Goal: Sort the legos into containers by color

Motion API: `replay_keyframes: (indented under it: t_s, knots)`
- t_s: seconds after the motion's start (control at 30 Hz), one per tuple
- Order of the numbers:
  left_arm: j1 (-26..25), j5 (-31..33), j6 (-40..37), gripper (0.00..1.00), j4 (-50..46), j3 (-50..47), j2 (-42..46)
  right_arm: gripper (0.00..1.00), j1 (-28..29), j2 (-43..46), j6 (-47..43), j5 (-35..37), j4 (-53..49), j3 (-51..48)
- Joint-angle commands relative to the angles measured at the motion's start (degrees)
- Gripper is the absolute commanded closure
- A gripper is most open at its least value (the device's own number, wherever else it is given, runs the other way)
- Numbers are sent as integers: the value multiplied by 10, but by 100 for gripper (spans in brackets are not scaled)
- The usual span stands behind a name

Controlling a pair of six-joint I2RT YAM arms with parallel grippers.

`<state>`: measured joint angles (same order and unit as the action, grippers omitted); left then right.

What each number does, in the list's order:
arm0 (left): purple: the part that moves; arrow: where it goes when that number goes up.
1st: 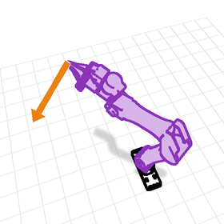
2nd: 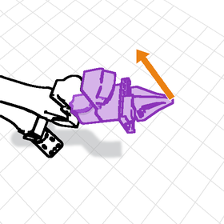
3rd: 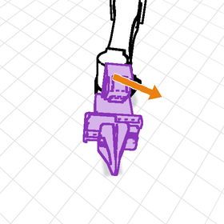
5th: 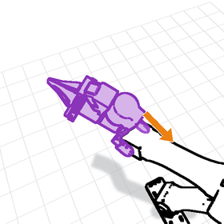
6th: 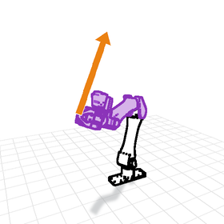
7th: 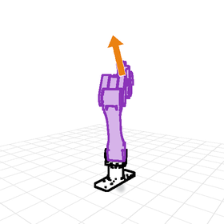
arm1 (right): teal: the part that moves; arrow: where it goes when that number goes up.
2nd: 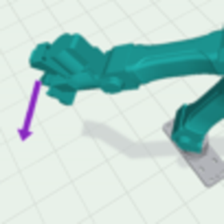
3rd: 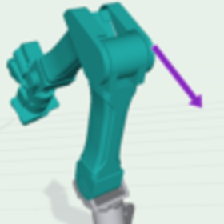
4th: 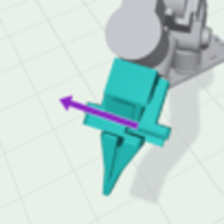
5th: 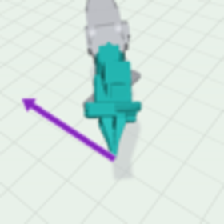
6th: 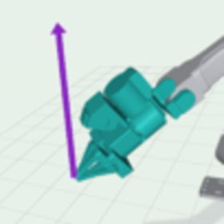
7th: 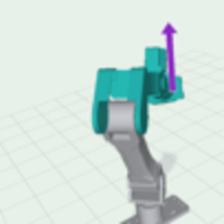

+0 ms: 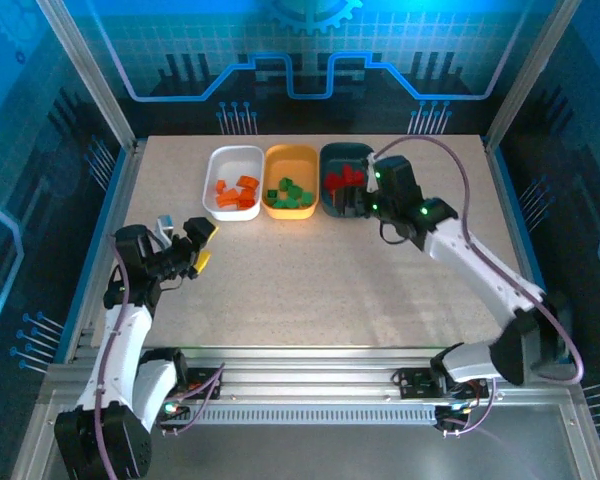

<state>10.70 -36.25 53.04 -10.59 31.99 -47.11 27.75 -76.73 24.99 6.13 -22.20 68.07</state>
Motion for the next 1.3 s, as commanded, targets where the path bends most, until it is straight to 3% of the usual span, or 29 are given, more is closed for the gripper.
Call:
replay_keyframes:
  t_s: [0.0,0.03,0.17,0.23,0.43,0.5,0.57,0.7,0.77,0.87,1.03,1.13,1.27]
  knots:
    - [-3,30,-48,1,-38,54,7,6,13,94,-33,25,89,-67]
    - [-4,41,-57,1,-52,68,7,0,14,122,-28,27,106,-88]
    - [-5,123,-48,1,-109,102,9,0,22,196,-40,99,180,-173]
    - [-5,158,-34,1,-94,89,11,0,17,190,-52,127,154,-174]
    - [-6,239,-59,1,-51,64,2,0,-25,201,-99,113,197,-245]
    - [-9,265,-86,1,7,40,12,0,-59,219,-105,104,246,-282]
    - [-14,288,-135,1,78,13,24,0,-105,236,-155,38,301,-315]
    - [-25,289,-263,1,250,-61,40,0,-181,249,-234,-2,298,-335]
    - [-29,277,-319,1,295,-84,37,0,-215,247,-266,-55,310,-353]
    - [-38,307,-354,1,329,-111,13,0,-252,217,-274,-94,355,-388]
    - [-41,356,-356,1,436,-168,-58,0,-274,142,-293,-137,451,-433]
    - [-43,370,-408,1,470,-180,-102,0,-278,104,-278,-128,547,-472]
    - [-44,362,-437,1,614,-218,-191,0,-286,64,-257,-125,613,-487]
